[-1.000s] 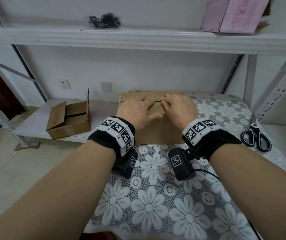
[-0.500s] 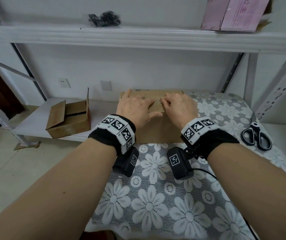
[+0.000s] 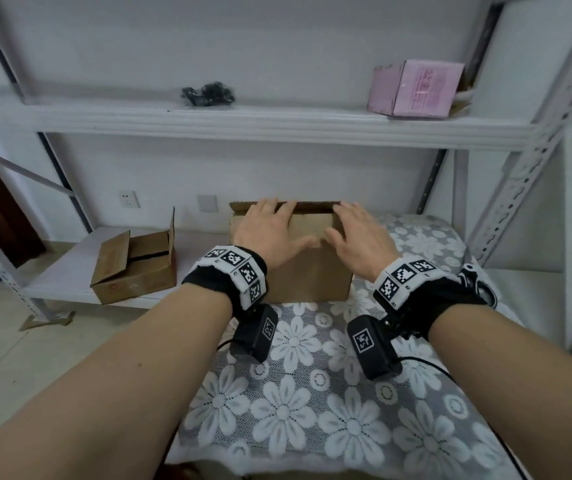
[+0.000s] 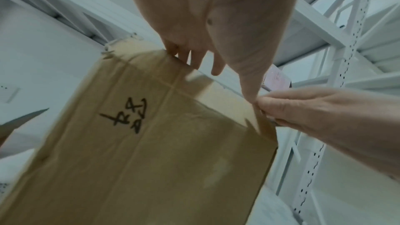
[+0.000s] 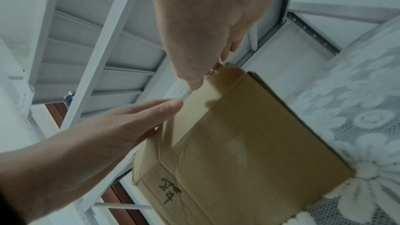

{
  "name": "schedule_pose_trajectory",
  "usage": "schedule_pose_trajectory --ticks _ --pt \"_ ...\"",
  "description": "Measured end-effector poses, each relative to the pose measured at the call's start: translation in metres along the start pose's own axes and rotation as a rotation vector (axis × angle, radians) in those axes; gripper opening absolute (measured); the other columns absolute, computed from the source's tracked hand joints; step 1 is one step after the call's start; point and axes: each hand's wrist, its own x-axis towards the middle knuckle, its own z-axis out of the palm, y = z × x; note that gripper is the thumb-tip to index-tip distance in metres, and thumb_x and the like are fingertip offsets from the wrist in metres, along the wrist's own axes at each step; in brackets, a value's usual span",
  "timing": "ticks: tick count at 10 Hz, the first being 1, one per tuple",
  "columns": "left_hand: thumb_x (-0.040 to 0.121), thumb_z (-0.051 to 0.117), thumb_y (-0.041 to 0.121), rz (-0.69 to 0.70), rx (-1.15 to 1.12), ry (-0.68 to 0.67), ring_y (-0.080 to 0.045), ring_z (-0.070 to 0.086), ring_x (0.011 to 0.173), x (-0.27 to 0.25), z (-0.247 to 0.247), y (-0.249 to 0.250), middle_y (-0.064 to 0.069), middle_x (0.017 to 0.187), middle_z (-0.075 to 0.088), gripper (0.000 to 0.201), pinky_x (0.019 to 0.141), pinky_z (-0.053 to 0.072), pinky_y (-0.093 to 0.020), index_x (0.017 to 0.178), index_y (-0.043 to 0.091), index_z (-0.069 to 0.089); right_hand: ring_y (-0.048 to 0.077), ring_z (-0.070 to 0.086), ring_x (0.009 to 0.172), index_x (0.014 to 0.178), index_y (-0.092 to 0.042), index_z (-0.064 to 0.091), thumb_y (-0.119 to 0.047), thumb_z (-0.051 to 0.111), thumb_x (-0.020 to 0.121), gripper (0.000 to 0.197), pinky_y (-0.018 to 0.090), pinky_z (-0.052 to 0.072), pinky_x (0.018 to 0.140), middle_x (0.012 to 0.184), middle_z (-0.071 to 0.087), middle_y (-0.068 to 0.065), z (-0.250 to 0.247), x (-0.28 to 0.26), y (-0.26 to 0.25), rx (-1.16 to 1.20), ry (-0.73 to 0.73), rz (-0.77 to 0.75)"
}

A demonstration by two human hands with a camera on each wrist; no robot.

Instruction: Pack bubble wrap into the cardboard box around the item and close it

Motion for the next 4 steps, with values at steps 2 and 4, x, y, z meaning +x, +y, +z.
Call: schedule_pose_trajectory --ticks 2,4 --pt "0.089 0.063 0.020 0.072 -0.430 0.421 -0.015 0.058 0.090 -0.014 -0.017 0.028 0.000 0.095 0.063 0.012 0.086 0.049 -0.029 0.098 0.012 0.065 0.022 0.050 0.122 0.132 -0.010 0.050 -0.034 0.039 0.100 0.041 0.035 0.038 0.101 0.131 0.055 0.007 -0.032 -0.030 0.017 0.214 0.160 0.081" --pt "0.092 0.058 0.033 -0.192 -0.841 0.219 -0.017 0.054 0.067 -0.021 -0.014 0.061 0.001 0.074 0.056 0.022 0.067 0.050 -0.032 0.074 0.021 0.053 0.021 0.056 0.068 0.084 0.000 0.062 -0.023 0.042 0.098 0.033 0.034 0.051 0.065 0.079 0.064 0.013 -0.050 -0.050 0.036 0.810 0.179 0.331"
